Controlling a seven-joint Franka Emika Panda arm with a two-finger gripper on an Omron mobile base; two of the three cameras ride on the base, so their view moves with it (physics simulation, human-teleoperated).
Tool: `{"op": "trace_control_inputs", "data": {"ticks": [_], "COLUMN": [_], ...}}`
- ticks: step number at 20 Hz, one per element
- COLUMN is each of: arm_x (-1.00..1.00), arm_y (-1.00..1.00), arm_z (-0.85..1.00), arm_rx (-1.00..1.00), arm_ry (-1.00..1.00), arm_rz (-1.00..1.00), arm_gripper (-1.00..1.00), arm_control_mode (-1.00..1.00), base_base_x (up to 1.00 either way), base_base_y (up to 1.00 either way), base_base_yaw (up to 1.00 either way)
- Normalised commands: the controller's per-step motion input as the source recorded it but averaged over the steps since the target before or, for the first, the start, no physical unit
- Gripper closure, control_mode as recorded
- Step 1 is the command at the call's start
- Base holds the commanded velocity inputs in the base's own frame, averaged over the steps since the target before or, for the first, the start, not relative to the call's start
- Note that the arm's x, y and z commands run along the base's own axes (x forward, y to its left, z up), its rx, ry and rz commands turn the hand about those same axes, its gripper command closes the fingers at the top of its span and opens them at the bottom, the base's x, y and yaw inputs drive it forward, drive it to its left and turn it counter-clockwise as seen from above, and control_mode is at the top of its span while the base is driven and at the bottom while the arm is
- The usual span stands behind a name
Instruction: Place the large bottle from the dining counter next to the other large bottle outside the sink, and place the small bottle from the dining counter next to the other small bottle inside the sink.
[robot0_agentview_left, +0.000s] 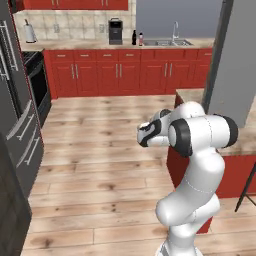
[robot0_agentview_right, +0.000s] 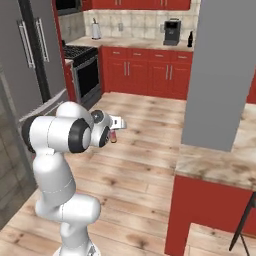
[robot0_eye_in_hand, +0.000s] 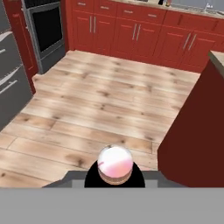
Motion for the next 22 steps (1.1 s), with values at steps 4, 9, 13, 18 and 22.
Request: {"op": "trace_control_inputs", "data": {"ticks": [4, 9, 13, 18, 22], "arm_x": [0.00, 0.00, 0.00, 0.00, 0.00], "arm_y": [0.00, 0.00, 0.00, 0.00, 0.00], "arm_z": [0.00, 0.00, 0.00, 0.00, 0.00], "arm_rx": [0.00, 0.00, 0.00, 0.00, 0.00], "arm_ry": [0.00, 0.00, 0.00, 0.00, 0.00], "arm_rz": [0.00, 0.00, 0.00, 0.00, 0.00], "arm_gripper": [1.00, 1.00, 1.00, 1.00, 1.00], "arm_control_mode": [1.00, 1.00, 1.00, 1.00, 1.00], "base_base_x": [0.50, 0.89, 1.00, 1.00, 1.00], "base_base_y": [0.60, 0.25, 0.05, 0.00, 0.00], "base_base_yaw": [0.00, 0.00, 0.00, 0.00, 0.00]}}
